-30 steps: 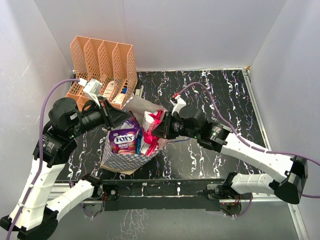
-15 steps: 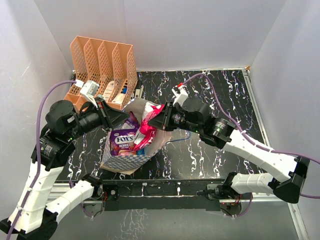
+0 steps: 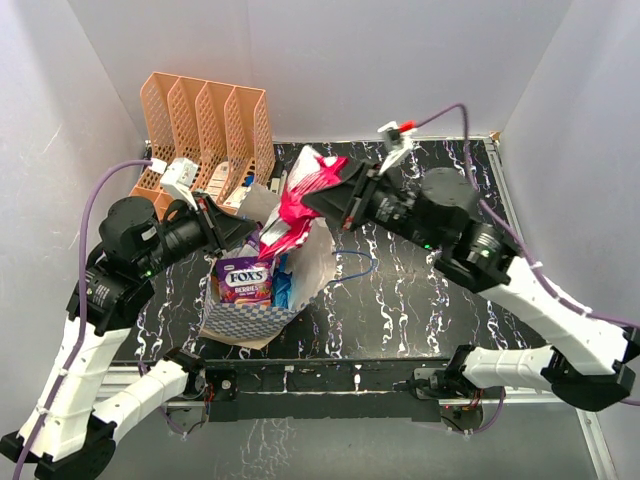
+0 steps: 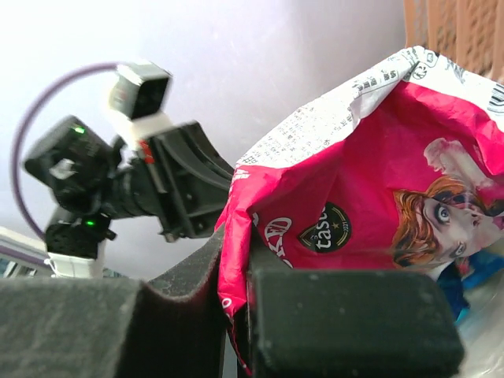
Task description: Take the snacks out of the paper bag
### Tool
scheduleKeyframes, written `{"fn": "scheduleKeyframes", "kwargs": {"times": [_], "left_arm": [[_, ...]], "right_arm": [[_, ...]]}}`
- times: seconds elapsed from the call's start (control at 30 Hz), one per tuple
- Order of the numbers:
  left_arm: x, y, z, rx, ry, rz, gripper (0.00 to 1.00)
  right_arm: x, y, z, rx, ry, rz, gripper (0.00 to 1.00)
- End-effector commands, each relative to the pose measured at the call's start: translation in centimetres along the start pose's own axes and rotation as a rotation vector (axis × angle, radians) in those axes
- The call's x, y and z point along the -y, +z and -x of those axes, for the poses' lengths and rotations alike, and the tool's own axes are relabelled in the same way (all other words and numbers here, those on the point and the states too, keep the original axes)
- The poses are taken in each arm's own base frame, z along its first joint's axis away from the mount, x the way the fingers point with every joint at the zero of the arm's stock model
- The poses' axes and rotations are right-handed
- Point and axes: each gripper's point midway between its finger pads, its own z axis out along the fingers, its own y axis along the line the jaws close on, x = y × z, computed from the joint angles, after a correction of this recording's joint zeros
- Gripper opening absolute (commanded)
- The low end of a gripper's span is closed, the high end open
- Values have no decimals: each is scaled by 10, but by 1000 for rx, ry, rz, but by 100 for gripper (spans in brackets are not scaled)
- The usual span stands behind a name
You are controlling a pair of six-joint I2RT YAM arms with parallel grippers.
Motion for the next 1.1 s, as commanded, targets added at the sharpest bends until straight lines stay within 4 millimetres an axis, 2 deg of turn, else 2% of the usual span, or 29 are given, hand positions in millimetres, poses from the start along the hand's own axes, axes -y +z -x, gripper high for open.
{"fn": "scheduleKeyframes", "kwargs": {"times": [0.0,0.07,0.13,0.2,0.3,0.4,0.53,0.63,0.73,0.8,0.87,0.9,0.93,1.0,1.07], "left_arm": [[12,-6,16,43,31,-29,0],[14,-7,20,59,31,-31,0],[17,-9,24,73,36,-36,0],[18,-11,26,77,46,-34,0],[18,-14,30,75,59,-19,0],[19,-15,32,79,66,-19,0],[20,-14,34,73,72,-15,0],[18,-13,34,67,74,-9,0],[18,-14,34,66,73,-8,0],[19,-13,34,65,70,-10,0],[20,-13,34,70,64,-18,0],[21,-13,34,72,60,-23,0],[22,-13,33,70,53,-29,0],[24,-13,32,66,45,-38,0],[25,-14,31,63,42,-46,0]], "right_arm": [[-58,-65,97,340,-159,96,7],[-40,-86,114,430,-193,-15,7],[-8,-109,125,516,-214,-186,7],[34,-131,126,573,-249,-380,7],[94,-166,117,627,-325,-663,7],[156,-200,95,639,-407,-985,7],[211,-227,61,605,-509,-1309,7],[233,-222,45,538,-575,-1394,7],[259,-210,44,447,-590,-1430,7],[293,-204,48,353,-530,-1464,7],[332,-208,45,242,-418,-1479,7],[350,-216,46,219,-356,-1499,7],[362,-214,43,177,-314,-1477,7],[374,-206,37,123,-264,-1424,7],[377,-195,36,89,-249,-1369,7]]}}
